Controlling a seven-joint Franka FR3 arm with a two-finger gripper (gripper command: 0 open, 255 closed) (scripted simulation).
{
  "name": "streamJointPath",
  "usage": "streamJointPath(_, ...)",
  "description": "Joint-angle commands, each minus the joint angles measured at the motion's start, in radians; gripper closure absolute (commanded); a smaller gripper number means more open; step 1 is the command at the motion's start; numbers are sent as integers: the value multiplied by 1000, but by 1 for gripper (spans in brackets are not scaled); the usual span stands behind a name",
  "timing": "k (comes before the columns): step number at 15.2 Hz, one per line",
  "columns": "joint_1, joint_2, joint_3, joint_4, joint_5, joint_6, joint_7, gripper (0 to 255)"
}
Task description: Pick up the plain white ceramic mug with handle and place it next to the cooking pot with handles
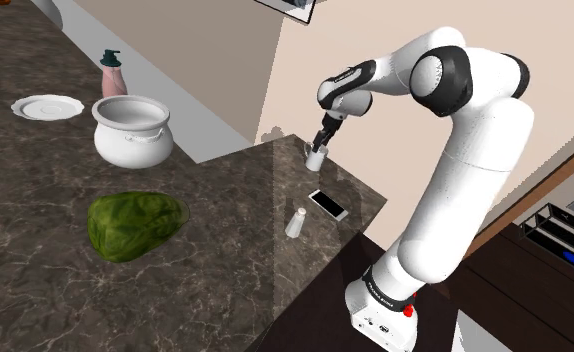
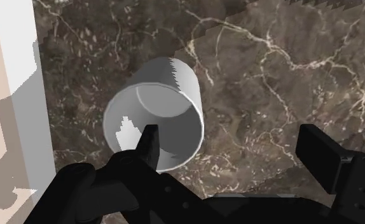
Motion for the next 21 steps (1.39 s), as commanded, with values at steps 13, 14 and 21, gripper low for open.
streamJointPath(13,-58,157,51,49,112,79,-99,0)
streamJointPath(14,-58,157,51,49,112,79,-99,0)
streamJointPath(21,-58,156,51,48,112,79,-98,255)
